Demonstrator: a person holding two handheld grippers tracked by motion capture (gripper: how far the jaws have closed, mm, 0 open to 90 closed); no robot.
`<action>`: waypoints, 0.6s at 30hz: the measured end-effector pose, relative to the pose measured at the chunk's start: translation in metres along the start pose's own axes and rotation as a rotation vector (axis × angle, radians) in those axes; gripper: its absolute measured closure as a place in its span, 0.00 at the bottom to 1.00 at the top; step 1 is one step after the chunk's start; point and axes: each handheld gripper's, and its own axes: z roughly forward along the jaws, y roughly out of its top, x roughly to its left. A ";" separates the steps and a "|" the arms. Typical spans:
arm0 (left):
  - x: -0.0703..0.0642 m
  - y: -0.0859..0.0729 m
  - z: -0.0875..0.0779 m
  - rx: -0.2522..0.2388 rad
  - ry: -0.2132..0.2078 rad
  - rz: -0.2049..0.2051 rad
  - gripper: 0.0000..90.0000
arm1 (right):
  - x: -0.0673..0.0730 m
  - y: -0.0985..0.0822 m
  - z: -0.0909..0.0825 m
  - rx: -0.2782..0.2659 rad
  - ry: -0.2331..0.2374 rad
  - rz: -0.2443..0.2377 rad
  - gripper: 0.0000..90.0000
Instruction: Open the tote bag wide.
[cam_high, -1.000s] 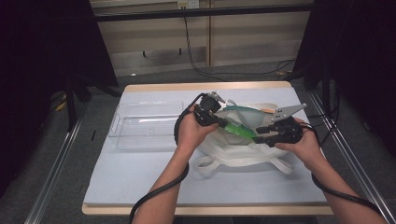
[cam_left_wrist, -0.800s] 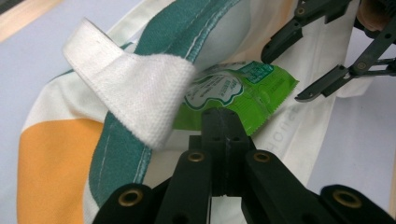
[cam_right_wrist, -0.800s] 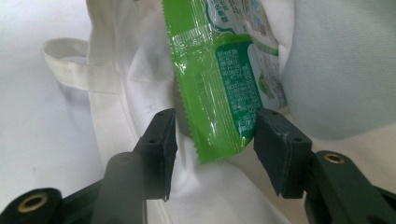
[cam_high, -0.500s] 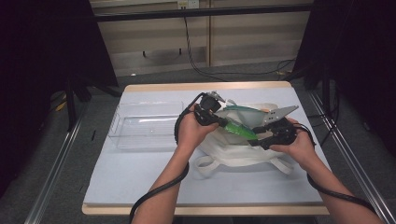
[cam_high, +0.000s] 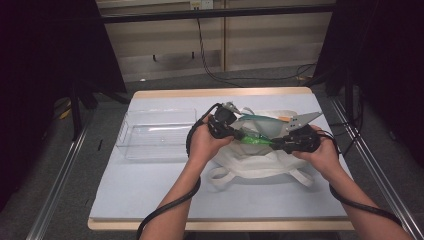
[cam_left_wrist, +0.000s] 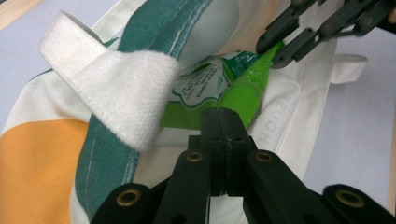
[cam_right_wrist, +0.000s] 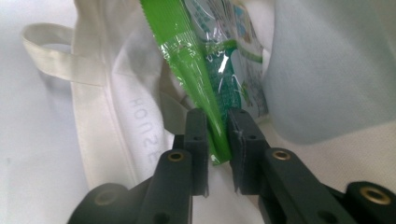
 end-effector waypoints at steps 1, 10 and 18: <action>0.000 0.000 0.000 -0.009 -0.015 0.003 0.99 | 0.000 0.001 -0.001 -0.013 0.011 0.012 1.00; -0.003 -0.002 0.009 -0.002 -0.013 0.023 0.94 | 0.000 0.002 -0.002 0.000 0.023 0.012 1.00; -0.009 0.003 0.011 -0.014 -0.020 0.057 0.70 | -0.002 0.003 -0.003 -0.007 0.044 0.029 1.00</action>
